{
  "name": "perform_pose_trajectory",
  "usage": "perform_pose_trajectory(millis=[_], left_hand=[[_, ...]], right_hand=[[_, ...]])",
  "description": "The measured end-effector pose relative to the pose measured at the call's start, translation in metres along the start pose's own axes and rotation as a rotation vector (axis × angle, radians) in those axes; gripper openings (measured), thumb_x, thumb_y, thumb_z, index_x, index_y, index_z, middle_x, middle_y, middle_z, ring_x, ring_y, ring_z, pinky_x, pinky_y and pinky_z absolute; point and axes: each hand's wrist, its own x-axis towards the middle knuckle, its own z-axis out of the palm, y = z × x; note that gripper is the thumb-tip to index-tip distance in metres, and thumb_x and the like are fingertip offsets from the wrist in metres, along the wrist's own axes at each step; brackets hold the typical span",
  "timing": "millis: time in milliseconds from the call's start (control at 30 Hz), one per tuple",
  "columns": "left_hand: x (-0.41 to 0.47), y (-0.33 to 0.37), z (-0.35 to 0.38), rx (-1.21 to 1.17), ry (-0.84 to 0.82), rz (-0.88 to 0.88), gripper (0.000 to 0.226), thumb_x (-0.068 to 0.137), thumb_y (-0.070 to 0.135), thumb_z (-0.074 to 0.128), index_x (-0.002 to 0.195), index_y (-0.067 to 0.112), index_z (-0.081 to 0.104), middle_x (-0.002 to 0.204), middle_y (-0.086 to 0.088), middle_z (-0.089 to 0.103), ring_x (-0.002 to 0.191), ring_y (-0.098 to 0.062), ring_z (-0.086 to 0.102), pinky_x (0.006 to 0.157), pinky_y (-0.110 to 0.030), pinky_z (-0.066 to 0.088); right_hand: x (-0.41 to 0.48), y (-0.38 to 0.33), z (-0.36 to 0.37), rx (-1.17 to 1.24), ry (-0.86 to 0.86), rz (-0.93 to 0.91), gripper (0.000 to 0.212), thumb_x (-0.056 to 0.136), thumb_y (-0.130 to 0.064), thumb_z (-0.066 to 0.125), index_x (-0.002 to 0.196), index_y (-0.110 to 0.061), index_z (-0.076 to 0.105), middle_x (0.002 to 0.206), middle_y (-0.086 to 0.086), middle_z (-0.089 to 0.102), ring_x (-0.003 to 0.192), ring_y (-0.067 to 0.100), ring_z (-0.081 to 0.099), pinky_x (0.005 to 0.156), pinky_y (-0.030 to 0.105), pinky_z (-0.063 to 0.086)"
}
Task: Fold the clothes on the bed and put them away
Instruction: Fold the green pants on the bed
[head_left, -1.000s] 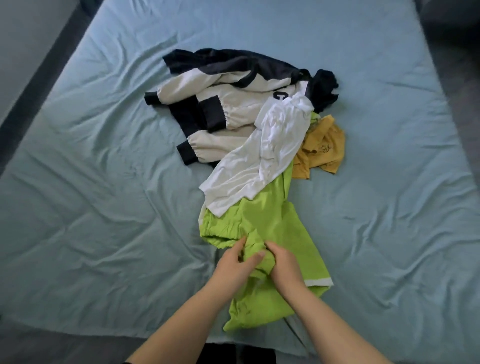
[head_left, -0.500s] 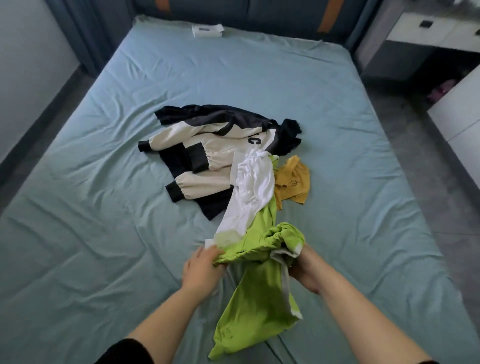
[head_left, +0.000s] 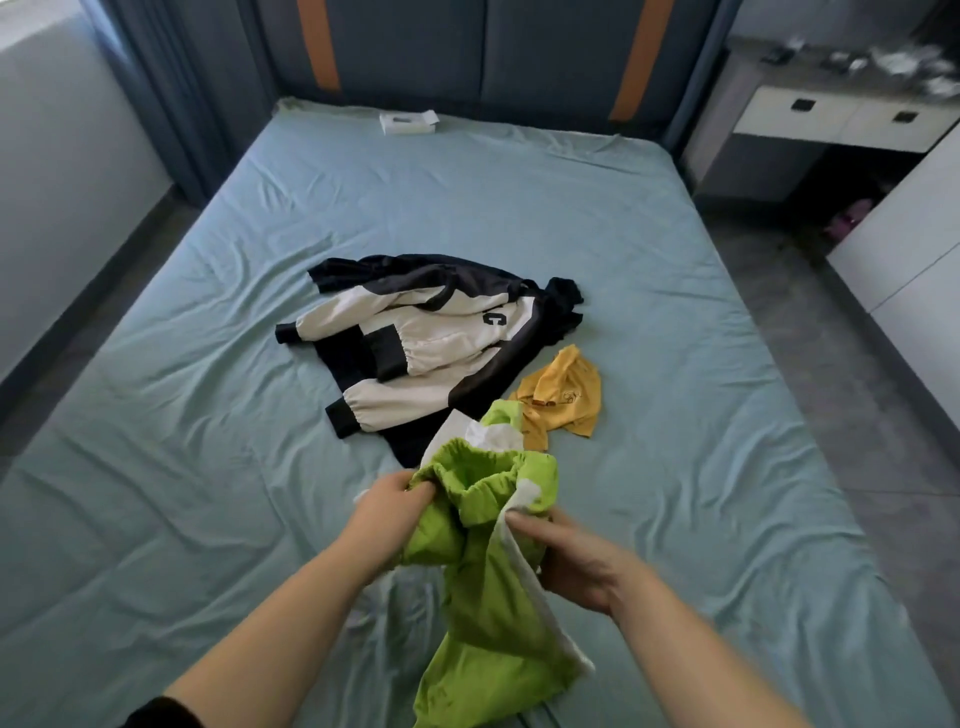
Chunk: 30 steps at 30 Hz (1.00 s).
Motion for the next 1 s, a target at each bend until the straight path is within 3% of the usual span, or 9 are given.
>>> perform_pose_trajectory(millis=[67,167,267,400,467,600,800,900,1000], left_hand=[[-0.011,0.014,-0.003,-0.16,-0.085,-0.002,0.021,0.077,0.032,0.07,0.091,0.016,0.073,0.085,-0.01,0.075,0.084,-0.025,0.071,0.086,-0.046,0.056],[-0.019,0.021,-0.012,-0.537,-0.304,0.011,0.062,0.066,0.026,0.087,0.122,0.016,0.062,0.108,-0.013,0.072,0.102,-0.03,0.066,0.096,-0.049,0.051],[-0.027,0.02,-0.014,-0.484,-0.4,0.139,0.062,0.075,0.016,0.081,0.13,0.025,0.054,0.119,-0.004,0.069,0.11,-0.022,0.066,0.091,-0.035,0.055],[-0.032,0.019,-0.008,-0.239,-0.131,0.222,0.025,0.094,0.021,0.061,0.115,0.035,0.061,0.101,0.007,0.074,0.095,-0.009,0.069,0.078,-0.021,0.056],[-0.032,0.018,-0.011,-0.146,-0.024,0.249,0.019,0.097,0.025,0.055,0.109,0.039,0.06,0.098,0.005,0.072,0.091,-0.007,0.068,0.079,-0.023,0.056],[-0.025,0.013,-0.021,0.002,-0.044,0.268,0.019,0.098,0.026,0.052,0.11,0.036,0.063,0.101,0.006,0.071,0.096,-0.01,0.064,0.088,-0.028,0.05],[0.009,-0.021,-0.023,0.06,0.146,0.054,0.009,0.093,0.03,0.06,0.098,0.022,0.062,0.091,0.004,0.064,0.092,-0.019,0.059,0.068,-0.027,0.041],[0.029,-0.041,-0.013,-0.028,0.151,-0.078,0.015,0.085,0.032,0.071,0.082,0.018,0.067,0.083,-0.002,0.067,0.078,-0.017,0.061,0.06,-0.028,0.043],[0.055,-0.064,-0.011,-0.027,0.174,-0.114,0.02,0.086,0.021,0.07,0.081,0.002,0.07,0.077,-0.01,0.068,0.071,-0.021,0.058,0.062,-0.03,0.042]], right_hand=[[0.004,-0.005,0.017,-0.044,0.078,-0.065,0.048,0.079,-0.031,0.077,0.122,-0.016,0.062,0.114,0.01,0.07,0.106,0.024,0.067,0.079,0.032,0.056],[0.011,-0.015,0.024,0.018,0.223,-0.154,0.04,0.081,-0.031,0.071,0.117,-0.013,0.065,0.106,0.013,0.073,0.099,0.026,0.07,0.079,0.036,0.058],[0.01,-0.024,0.019,0.072,0.249,-0.159,0.04,0.087,-0.033,0.066,0.119,-0.009,0.064,0.11,0.018,0.071,0.103,0.032,0.068,0.094,0.049,0.052],[0.006,-0.027,0.017,0.092,0.224,-0.143,0.045,0.082,-0.035,0.068,0.119,-0.011,0.064,0.112,0.016,0.07,0.105,0.03,0.067,0.095,0.047,0.052],[0.001,-0.028,0.008,0.104,0.216,-0.117,0.048,0.078,-0.035,0.07,0.119,-0.01,0.065,0.115,0.017,0.069,0.108,0.032,0.066,0.096,0.049,0.05],[-0.005,-0.034,-0.014,-0.016,0.124,0.022,0.047,0.077,-0.032,0.075,0.115,-0.006,0.068,0.116,0.019,0.068,0.105,0.032,0.067,0.084,0.042,0.057],[0.018,-0.016,-0.049,-0.166,0.357,0.068,0.063,0.073,-0.067,0.062,0.121,-0.026,0.057,0.114,0.007,0.07,0.102,0.024,0.068,0.089,0.039,0.055],[0.036,0.011,-0.072,-0.476,0.464,0.098,0.059,0.074,-0.038,0.08,0.125,-0.022,0.056,0.11,0.001,0.065,0.097,0.016,0.065,0.083,0.031,0.054],[0.052,0.021,-0.101,-0.582,0.75,-0.031,0.009,0.085,-0.017,0.067,0.094,-0.015,0.069,0.081,-0.003,0.067,0.081,0.019,0.065,0.066,0.028,0.05]])
